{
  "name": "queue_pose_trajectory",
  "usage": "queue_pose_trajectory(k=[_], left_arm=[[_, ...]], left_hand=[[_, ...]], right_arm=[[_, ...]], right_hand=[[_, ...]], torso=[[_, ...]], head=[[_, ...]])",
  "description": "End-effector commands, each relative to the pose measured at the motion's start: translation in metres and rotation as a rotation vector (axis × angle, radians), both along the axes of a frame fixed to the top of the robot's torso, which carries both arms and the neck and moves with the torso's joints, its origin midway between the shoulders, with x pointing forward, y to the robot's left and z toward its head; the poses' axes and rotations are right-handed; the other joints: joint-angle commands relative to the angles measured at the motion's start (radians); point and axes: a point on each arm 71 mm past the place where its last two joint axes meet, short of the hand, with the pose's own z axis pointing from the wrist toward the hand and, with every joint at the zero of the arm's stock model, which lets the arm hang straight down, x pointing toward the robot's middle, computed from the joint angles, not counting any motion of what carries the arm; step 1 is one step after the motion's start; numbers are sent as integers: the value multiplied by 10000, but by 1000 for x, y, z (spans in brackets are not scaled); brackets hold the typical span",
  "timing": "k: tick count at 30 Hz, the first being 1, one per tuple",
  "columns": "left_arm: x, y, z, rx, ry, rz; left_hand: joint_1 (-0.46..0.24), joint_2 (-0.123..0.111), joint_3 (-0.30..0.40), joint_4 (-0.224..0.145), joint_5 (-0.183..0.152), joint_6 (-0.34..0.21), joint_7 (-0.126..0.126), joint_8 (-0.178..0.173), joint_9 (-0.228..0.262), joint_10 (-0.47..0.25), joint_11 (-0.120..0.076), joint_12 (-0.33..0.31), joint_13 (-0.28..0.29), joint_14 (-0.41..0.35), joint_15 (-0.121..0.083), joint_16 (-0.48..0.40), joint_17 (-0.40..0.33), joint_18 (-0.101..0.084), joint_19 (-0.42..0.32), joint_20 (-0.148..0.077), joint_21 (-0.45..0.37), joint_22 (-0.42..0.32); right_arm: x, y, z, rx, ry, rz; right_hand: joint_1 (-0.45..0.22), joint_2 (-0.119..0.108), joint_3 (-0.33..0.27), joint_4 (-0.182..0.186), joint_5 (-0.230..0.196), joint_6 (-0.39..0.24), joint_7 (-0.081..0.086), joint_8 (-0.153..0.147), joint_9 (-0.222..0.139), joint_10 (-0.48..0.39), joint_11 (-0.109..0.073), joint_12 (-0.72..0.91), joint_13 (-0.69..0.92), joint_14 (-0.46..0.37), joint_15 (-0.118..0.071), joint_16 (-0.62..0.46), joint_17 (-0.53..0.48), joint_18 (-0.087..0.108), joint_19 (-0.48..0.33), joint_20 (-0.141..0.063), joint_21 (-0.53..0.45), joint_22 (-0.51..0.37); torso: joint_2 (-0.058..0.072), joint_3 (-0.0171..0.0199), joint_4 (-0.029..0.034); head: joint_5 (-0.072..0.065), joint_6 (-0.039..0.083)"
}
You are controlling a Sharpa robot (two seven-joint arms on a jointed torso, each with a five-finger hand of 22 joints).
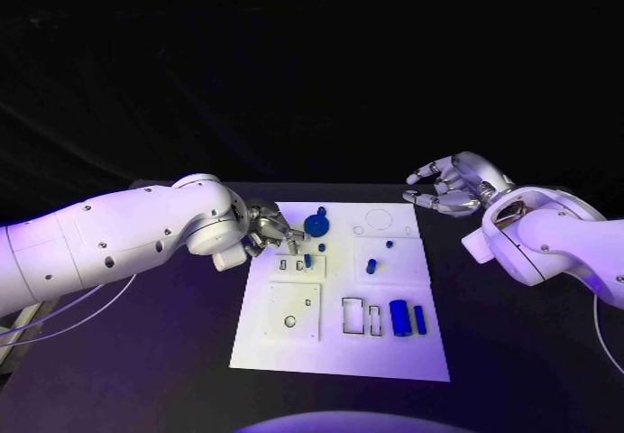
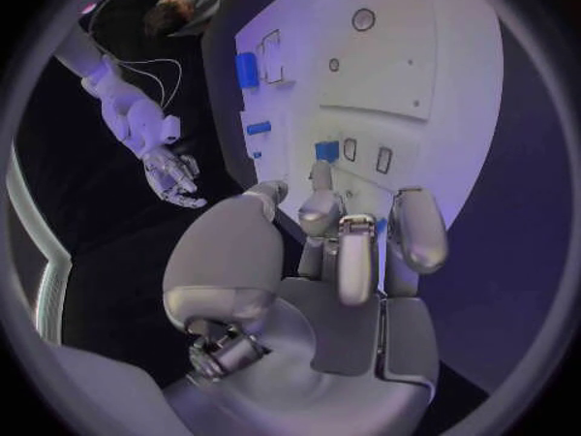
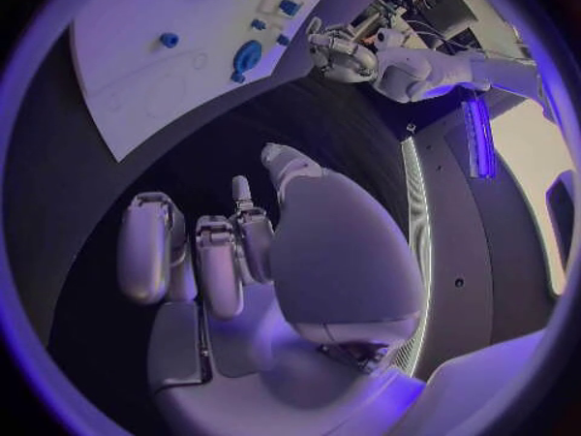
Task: Assemble the parts on the task board
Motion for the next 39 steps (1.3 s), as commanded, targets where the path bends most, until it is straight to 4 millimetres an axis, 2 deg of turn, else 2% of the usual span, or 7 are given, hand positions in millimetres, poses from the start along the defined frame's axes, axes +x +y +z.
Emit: queue_pose_trajectory(k=[1,3,9,13,17,28,39], left_arm=[[0,-1,-1,849,195,-316],[1,-3,-1,908,203,-335],[2,-7,0,1038,268,-361],[4,-9,1,1134,317,-347],[6,-10,1,1255,343,-380],[10,-16,-2,1499,521,-636],[14,-24,-8,1628,638,-735]], left_hand=[[-289,-10,91,2,286,-209,-25,354,602,-34,-60,-51,-13,1056,-97,35,2628,-89,-7,-110,4,12],[-487,-25,163,-3,410,-348,-32,503,930,-59,-66,-74,-25,1056,-105,35,2628,-86,-20,-121,-16,12],[-636,-86,224,-7,352,-530,-16,561,1178,-116,-52,-128,-72,1056,-98,35,2628,-84,-36,-119,-38,11],[-552,-140,333,-21,349,-696,10,547,1314,-207,-29,-222,-170,1056,-81,35,2628,-80,-59,-107,-63,-2],[-207,-266,597,-35,611,-843,28,538,1512,-258,-15,-224,-159,1056,-66,35,2628,-78,-74,-92,-85,12],[-108,-389,699,-16,598,-935,67,471,1575,-326,15,-290,-229,1056,-46,35,2628,-73,-101,-78,-114,-5],[-202,-365,851,-15,513,-1149,173,155,1463,-353,98,-256,-186,1056,23,35,2628,-83,-89,-24,-108,50]], right_arm=[[0,0,-1,-87,108,109],[1,-1,-1,-105,120,88],[1,-2,-1,-164,136,54],[2,-2,-2,-184,151,45],[2,-2,-2,-206,178,35],[2,-3,-2,-266,202,25],[2,-2,-2,-270,183,58]], right_hand=[[24,-90,56,-13,40,-11,12,60,11,-17,-70,-32,696,993,-59,-39,2437,102,-13,-32,-67,552],[13,-102,62,-6,62,-14,13,62,12,-25,-68,-41,685,991,-58,-42,2429,105,-20,-32,-82,542],[6,-106,64,-2,69,-13,13,64,13,-22,-68,-37,690,991,-58,-42,2430,104,-17,-32,-77,546],[-6,-113,68,5,81,-10,13,68,15,-21,-68,-36,691,988,-58,-47,2419,107,-23,-32,-89,538],[-37,-123,80,23,117,-4,13,77,20,-30,-67,-46,679,988,-57,-47,2418,107,-24,-32,-94,537],[-61,-128,93,33,152,-6,12,81,22,-41,-68,-58,666,987,-57,-50,2412,110,-30,-32,-106,531],[-82,-144,105,37,192,-14,13,82,24,-84,-68,-102,614,976,-58,-67,2372,128,-69,-31,-177,479]], torso=[[19,-9,-6],[24,-7,-1],[25,-12,3],[32,-11,-2],[35,-14,-2],[39,-25,12],[40,-21,14]], head=[[-18,-26],[-30,-38],[-55,-87],[-73,-123],[-83,-177],[-134,-247],[-147,-323]])
